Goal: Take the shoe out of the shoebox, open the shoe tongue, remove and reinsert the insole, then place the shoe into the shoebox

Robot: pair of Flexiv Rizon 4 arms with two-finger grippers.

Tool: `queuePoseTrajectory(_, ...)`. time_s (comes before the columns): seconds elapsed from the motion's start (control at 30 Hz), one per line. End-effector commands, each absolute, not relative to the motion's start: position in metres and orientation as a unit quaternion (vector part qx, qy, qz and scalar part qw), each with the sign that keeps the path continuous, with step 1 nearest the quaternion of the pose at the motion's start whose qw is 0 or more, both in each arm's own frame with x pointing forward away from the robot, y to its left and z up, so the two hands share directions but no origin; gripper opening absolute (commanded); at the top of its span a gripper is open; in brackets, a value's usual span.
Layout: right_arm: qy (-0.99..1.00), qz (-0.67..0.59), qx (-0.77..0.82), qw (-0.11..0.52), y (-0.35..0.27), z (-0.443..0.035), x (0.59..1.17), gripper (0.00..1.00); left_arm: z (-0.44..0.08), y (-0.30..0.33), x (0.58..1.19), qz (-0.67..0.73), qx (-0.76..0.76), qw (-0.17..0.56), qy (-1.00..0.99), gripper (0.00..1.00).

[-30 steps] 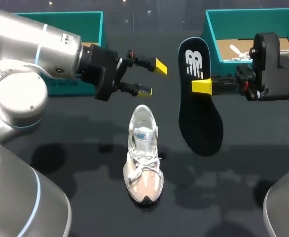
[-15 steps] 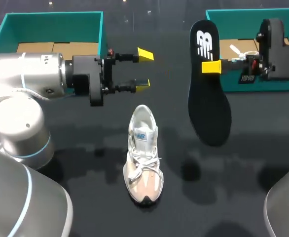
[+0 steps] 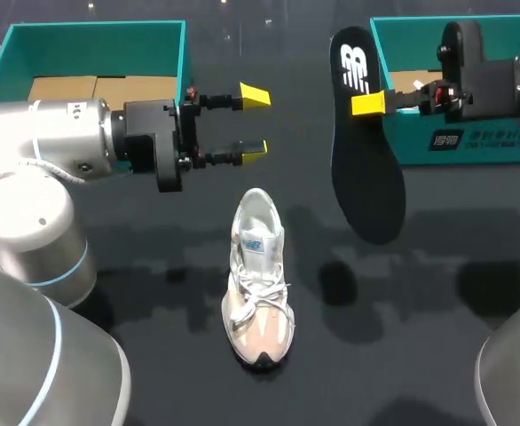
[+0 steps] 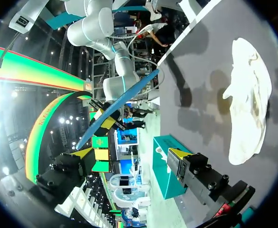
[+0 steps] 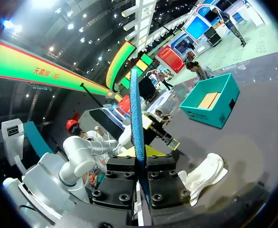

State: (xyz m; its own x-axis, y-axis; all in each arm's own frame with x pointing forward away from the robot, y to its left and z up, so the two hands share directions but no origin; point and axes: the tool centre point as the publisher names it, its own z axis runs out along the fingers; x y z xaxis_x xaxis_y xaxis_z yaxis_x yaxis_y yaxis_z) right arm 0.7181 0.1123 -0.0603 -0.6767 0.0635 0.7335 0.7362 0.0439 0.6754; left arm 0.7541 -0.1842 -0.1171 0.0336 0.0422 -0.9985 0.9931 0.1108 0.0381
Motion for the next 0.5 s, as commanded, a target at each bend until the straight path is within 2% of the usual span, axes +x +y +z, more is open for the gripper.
queuePoseTrajectory(0.03,-0.648,-0.615,-0.339,0.295,0.113,-0.074,0.737,0.0,-0.122,-0.187,0.757,-0.454,0.491,0.522,0.529,1.0)
queuePoseTrajectory(0.23,-0.603,-0.604,-0.386,0.351,0.111,-0.1,0.761,0.0,-0.109,-0.192,0.752,-0.46,0.496,0.523,0.518,1.0)
queuePoseTrajectory(0.5,-0.603,-0.604,-0.386,0.351,0.111,-0.1,0.761,0.0,-0.106,-0.193,0.753,-0.453,0.502,0.524,0.519,1.0)
